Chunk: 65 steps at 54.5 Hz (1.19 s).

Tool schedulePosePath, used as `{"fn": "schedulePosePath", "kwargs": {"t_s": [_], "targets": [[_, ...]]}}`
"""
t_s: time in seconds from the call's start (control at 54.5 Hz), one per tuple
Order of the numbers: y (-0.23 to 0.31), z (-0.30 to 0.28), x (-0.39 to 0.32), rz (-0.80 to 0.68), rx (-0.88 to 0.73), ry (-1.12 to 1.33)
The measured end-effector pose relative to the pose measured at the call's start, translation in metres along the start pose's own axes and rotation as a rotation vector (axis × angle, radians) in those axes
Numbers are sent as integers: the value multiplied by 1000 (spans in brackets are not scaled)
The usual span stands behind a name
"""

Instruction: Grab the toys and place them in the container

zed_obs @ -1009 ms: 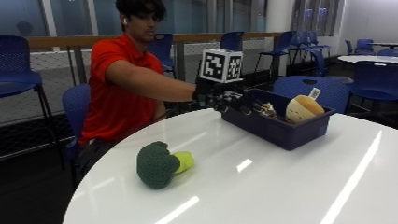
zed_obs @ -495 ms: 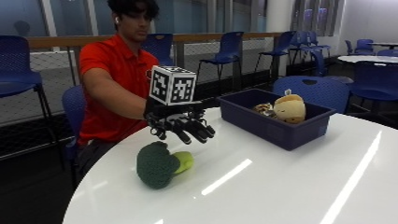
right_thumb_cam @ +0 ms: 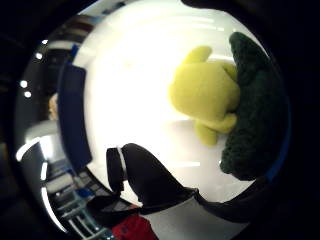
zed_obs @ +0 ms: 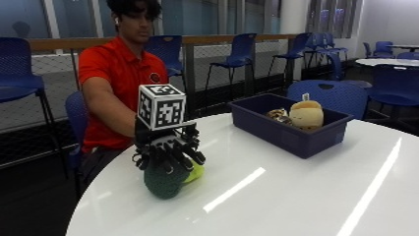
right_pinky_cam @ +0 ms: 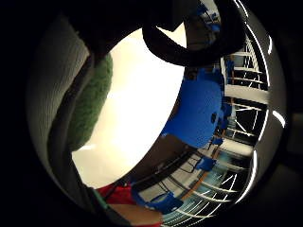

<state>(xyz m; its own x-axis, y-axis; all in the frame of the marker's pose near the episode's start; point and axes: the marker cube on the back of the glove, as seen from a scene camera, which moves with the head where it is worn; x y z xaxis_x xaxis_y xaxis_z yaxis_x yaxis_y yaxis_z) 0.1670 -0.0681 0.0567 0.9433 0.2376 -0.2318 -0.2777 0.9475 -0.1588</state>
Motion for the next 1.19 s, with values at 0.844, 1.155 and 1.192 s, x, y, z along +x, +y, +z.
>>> {"fn": "schedulePosePath", "kwargs": {"t_s": [0.844, 1.155, 1.192], "targets": [[-16, 35, 14, 62, -45, -51], [-17, 16, 1, 54, 37, 99], [-17, 9, -5, 52, 41, 76]]}}
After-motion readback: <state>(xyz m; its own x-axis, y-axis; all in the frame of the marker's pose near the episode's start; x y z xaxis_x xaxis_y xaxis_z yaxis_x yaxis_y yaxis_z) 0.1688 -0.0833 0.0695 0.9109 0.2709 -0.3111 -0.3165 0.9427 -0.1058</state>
